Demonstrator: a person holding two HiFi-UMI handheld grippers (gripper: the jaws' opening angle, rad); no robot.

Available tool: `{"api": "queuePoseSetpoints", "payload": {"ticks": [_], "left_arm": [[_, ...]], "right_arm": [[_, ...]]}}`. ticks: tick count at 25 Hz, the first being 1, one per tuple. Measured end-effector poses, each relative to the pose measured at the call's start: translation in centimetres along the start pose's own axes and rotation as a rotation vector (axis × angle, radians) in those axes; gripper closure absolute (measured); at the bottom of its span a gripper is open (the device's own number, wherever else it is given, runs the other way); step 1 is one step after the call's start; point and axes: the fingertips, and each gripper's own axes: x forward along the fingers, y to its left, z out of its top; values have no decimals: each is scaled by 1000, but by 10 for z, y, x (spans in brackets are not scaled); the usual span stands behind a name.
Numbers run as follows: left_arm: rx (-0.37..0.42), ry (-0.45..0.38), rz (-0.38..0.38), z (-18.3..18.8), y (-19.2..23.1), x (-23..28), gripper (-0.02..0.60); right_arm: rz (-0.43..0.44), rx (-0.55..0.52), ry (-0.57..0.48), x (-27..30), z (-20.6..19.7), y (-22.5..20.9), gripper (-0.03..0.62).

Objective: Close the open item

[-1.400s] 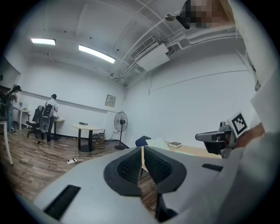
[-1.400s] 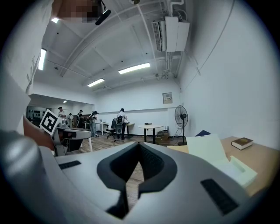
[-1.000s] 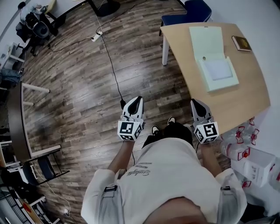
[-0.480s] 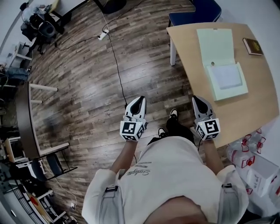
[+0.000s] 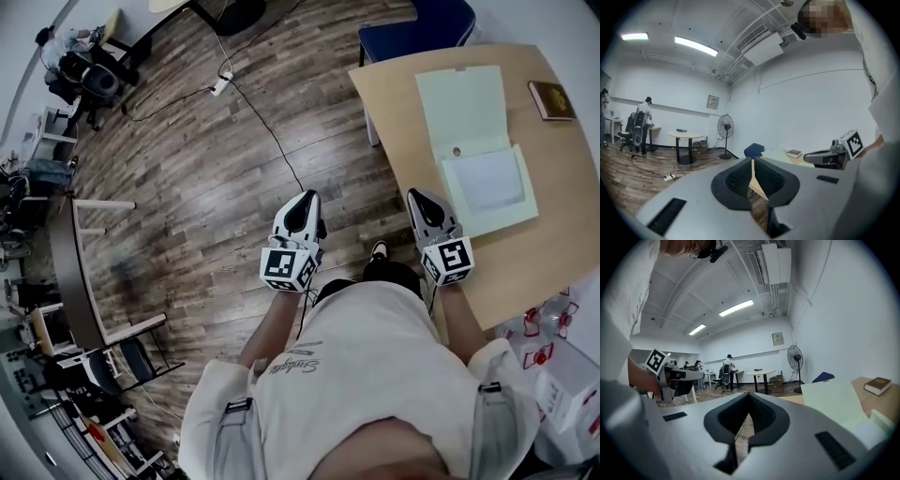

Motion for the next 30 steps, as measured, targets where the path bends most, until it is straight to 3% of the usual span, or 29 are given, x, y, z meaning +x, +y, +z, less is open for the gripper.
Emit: {"api": "queuePoseSetpoints", "payload": {"ticks": [7, 14, 23, 30], "left_arm": [[9, 15, -37, 4, 6, 47, 554], [-39, 11, -85, 3, 41, 86, 554], [-74, 3, -169, 24, 132, 127, 554], [-118, 41, -284, 15, 172, 171, 554]], "right_arm": [[-5, 24, 26, 33, -4, -32, 599], [-43, 64, 66, 77, -4, -48, 599], [-152, 29, 16, 162, 52, -36, 599], [-300, 9, 35, 189, 56, -45, 599]]}}
